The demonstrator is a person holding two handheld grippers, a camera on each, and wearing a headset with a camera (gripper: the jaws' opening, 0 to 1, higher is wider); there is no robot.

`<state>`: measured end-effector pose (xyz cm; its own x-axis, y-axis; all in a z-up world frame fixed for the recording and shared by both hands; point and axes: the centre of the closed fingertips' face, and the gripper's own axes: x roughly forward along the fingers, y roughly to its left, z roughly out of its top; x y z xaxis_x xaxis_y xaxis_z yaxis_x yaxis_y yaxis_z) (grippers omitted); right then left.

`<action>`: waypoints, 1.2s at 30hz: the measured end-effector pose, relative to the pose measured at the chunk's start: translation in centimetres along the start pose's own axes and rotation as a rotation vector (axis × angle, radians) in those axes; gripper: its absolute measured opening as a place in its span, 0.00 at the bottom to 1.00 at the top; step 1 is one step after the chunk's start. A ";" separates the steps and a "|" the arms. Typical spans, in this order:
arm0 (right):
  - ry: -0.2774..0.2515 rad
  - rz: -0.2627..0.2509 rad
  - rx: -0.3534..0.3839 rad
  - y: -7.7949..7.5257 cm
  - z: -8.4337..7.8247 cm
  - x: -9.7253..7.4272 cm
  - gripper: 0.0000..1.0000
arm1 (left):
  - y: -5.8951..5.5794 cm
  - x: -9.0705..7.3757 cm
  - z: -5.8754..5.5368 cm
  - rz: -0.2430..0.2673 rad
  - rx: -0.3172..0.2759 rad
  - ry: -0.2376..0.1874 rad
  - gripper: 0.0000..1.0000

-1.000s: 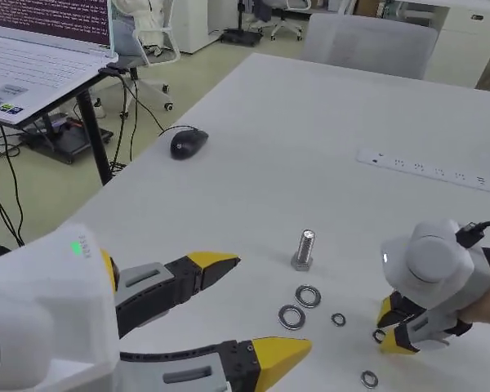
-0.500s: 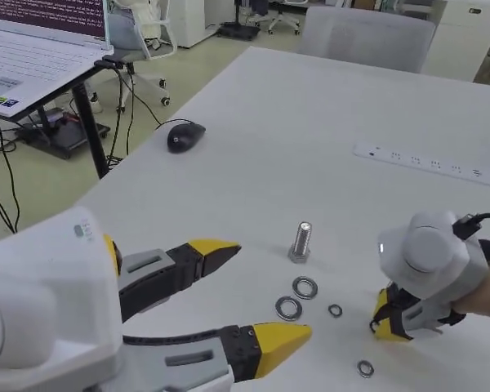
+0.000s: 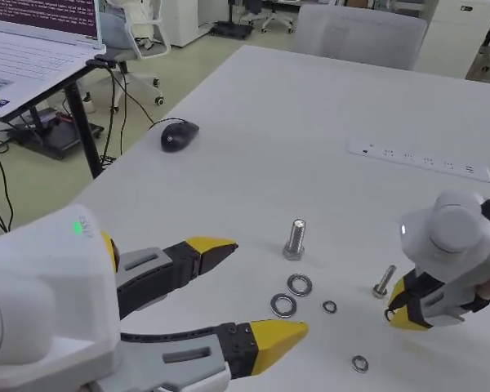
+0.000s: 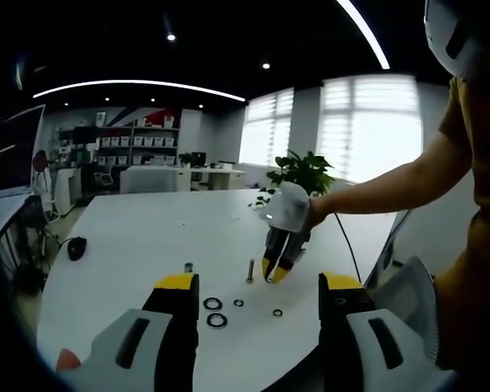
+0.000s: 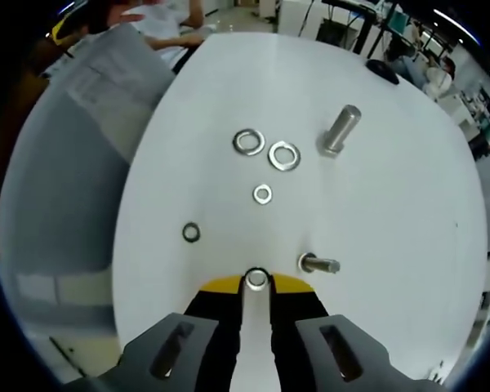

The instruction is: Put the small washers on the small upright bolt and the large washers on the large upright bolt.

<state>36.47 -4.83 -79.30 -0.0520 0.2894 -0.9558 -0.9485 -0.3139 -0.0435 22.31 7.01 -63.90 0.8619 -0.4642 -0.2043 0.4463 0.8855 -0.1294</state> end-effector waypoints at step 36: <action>0.032 -0.047 -0.066 -4.7 2.4 -2.7 0.12 | 0.4 0.9 0.1 -0.019 0.009 0.022 0.58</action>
<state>40.29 -2.03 -75.84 0.0030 0.2763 -0.9611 -0.9270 -0.3597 -0.1063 23.25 6.98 -64.00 0.8476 -0.4814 -0.2231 0.4650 0.8765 -0.1248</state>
